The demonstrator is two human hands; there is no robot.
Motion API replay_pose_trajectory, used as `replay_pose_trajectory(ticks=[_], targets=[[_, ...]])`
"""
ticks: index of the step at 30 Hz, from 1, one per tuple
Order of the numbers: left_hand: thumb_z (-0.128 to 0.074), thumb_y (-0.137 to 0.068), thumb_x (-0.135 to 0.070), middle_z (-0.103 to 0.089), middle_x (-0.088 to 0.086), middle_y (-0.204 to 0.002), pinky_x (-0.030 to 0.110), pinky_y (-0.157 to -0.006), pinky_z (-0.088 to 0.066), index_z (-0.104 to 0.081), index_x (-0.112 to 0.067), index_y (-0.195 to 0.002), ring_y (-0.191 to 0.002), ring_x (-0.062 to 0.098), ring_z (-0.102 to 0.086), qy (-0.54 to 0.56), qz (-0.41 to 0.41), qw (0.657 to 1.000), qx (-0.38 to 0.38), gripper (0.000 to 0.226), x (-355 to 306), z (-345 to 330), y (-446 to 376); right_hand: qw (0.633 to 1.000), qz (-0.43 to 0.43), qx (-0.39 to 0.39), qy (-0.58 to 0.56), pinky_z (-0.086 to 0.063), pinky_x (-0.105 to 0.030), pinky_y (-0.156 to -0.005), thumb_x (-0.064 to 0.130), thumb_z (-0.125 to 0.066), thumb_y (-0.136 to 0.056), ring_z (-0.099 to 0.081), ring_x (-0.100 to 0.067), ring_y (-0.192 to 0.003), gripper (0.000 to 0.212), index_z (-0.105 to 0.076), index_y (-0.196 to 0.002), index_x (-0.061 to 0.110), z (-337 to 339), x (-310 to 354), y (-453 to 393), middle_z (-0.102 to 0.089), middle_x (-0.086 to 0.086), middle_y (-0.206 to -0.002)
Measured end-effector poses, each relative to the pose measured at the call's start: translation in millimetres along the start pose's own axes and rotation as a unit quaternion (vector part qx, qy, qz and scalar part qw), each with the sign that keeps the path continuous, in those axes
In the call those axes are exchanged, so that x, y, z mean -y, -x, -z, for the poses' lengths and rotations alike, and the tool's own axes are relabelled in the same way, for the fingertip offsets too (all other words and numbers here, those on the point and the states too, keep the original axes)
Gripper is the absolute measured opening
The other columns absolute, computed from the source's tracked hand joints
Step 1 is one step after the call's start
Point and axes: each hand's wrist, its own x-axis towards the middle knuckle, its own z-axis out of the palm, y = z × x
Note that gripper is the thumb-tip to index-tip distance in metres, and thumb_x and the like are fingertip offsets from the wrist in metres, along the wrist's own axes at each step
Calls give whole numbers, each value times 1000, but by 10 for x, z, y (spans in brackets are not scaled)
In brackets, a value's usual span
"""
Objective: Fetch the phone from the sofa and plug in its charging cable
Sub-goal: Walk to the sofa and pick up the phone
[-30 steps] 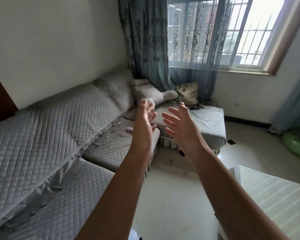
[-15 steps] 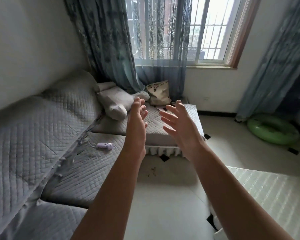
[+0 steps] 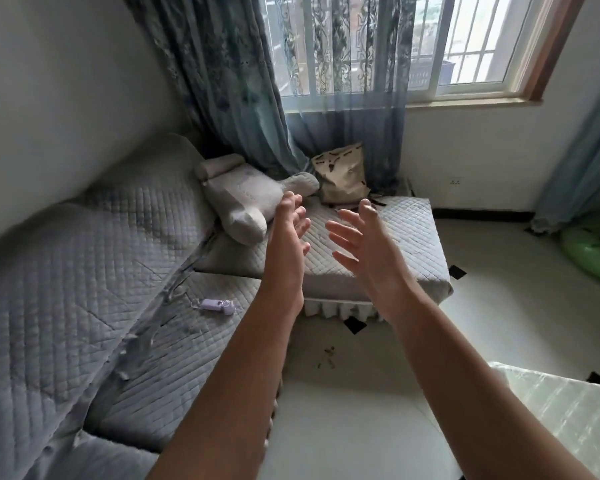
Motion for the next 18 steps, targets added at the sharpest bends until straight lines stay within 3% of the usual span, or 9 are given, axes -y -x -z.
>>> replay_pose_trajectory(ticks=[10,15,18], targets=[[-32,-97,-52,-51,1,-147,46,-113,-32,-54,-28,-135,-129,13,-52,2,-11,1000,-1,50,83,-637,-1102,1000,-11,27,2,-33,-45,-112,53,-34,-94,-51,-19,-126,61,-44,-140,15,391,311,-1177,-57,-7,-135],[-33,-88,-59,-52,-1,-146,44,-112,-33,-57,-36,-123,-129,12,-50,0,-17,1000,22,48,112,-909,-1653,1000,-6,8,11,-35,-42,-110,52,-32,-94,-51,-16,-125,59,-46,-139,16,580,462,-1715,-57,-7,-136],[-30,-95,-55,-51,1,-147,47,-113,-32,-53,-27,-135,-130,13,-50,-1,-11,999,31,55,242,-1034,-2092,1000,-5,-10,18,-34,-43,-110,52,-33,-94,-51,-17,-125,58,-48,-137,17,695,513,-2104,-58,-7,-135]])
